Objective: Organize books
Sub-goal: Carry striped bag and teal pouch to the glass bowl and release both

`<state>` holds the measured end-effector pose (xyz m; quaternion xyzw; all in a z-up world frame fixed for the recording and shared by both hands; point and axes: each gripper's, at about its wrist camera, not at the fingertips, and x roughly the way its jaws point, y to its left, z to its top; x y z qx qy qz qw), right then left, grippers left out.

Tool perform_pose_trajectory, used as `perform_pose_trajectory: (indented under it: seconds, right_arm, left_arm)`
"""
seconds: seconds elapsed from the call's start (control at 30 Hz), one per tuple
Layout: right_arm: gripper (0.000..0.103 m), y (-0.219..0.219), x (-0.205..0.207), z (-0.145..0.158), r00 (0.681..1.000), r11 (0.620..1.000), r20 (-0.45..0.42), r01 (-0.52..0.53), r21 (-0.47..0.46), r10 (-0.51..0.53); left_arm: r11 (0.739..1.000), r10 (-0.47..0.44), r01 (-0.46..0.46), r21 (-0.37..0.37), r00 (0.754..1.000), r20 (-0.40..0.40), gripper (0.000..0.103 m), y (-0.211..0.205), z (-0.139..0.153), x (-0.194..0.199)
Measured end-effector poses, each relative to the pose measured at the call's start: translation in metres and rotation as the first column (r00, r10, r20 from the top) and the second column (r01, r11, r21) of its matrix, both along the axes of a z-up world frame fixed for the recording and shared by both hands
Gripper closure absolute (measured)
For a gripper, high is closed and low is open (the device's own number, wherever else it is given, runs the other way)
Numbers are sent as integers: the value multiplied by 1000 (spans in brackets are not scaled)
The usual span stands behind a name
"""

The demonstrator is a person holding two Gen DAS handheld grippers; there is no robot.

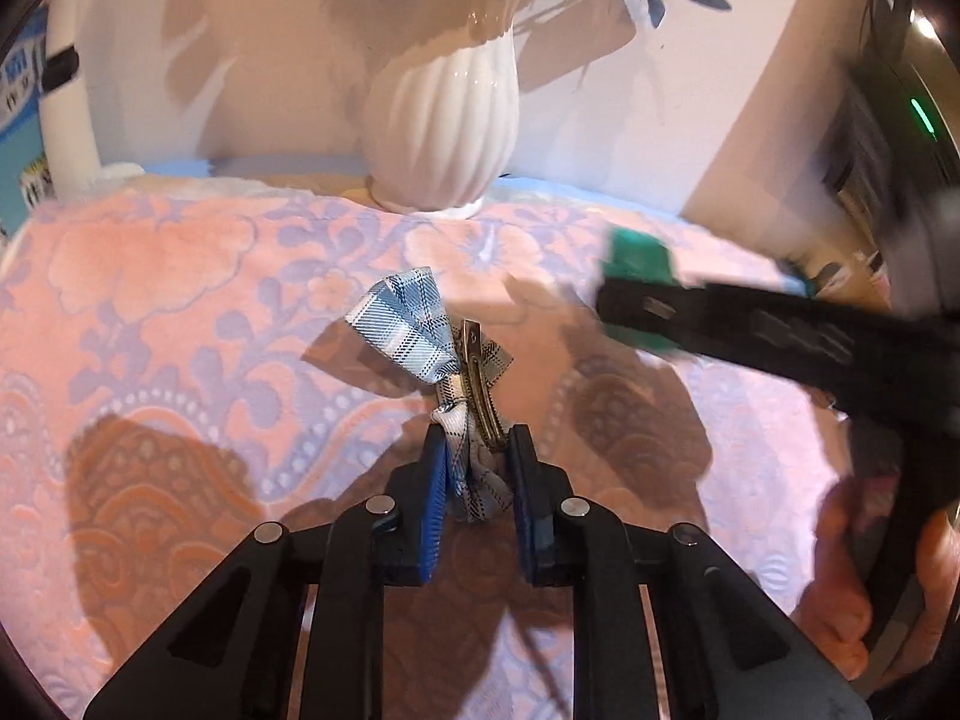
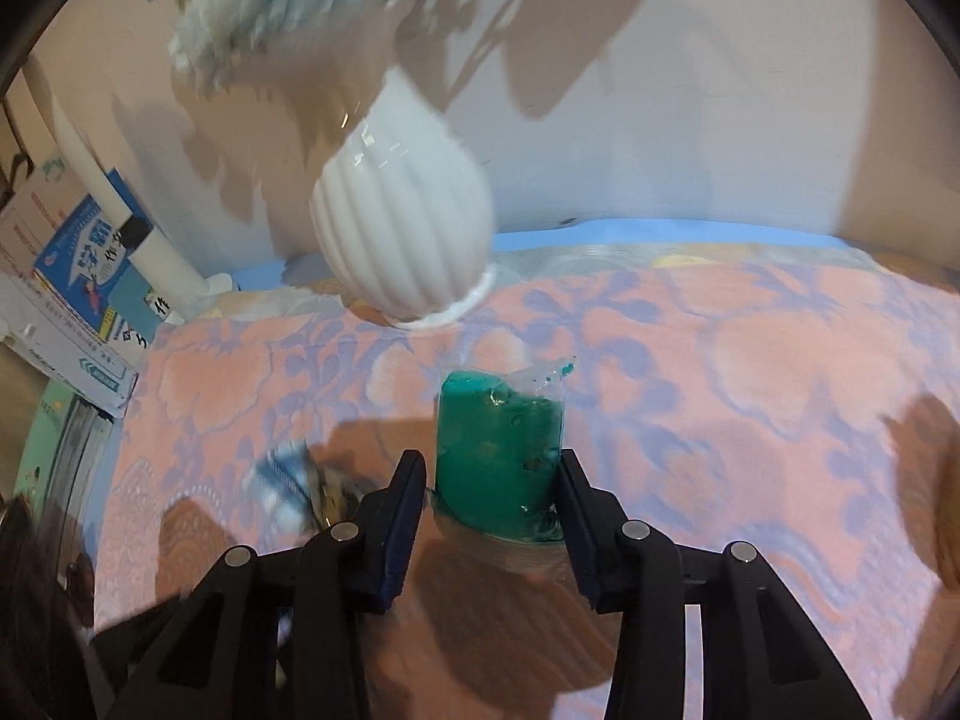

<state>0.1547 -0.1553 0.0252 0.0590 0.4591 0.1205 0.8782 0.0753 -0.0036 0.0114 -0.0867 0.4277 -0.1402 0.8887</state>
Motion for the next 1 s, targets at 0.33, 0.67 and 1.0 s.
perform_pose_trajectory:
  seconds: [0.33, 0.67, 1.0]
  right_arm:
    - [61, -79, -108, 40, 992, 993, 58, 109, 47, -112]
    - [61, -167, -198, 71, 953, 957, 99, 279, 82, -286]
    - [61, -278, -274, 76, 866, 867, 94, 475, 153, -491]
  left_arm:
    - [986, -156, 161, -47, 984, 86, 87, -35, 36, -42]
    - [934, -336, 348, -78, 932, 140, 87, -128, 78, -76]
    - [823, -540, 554, -122, 831, 131, 87, -240, 88, -100]
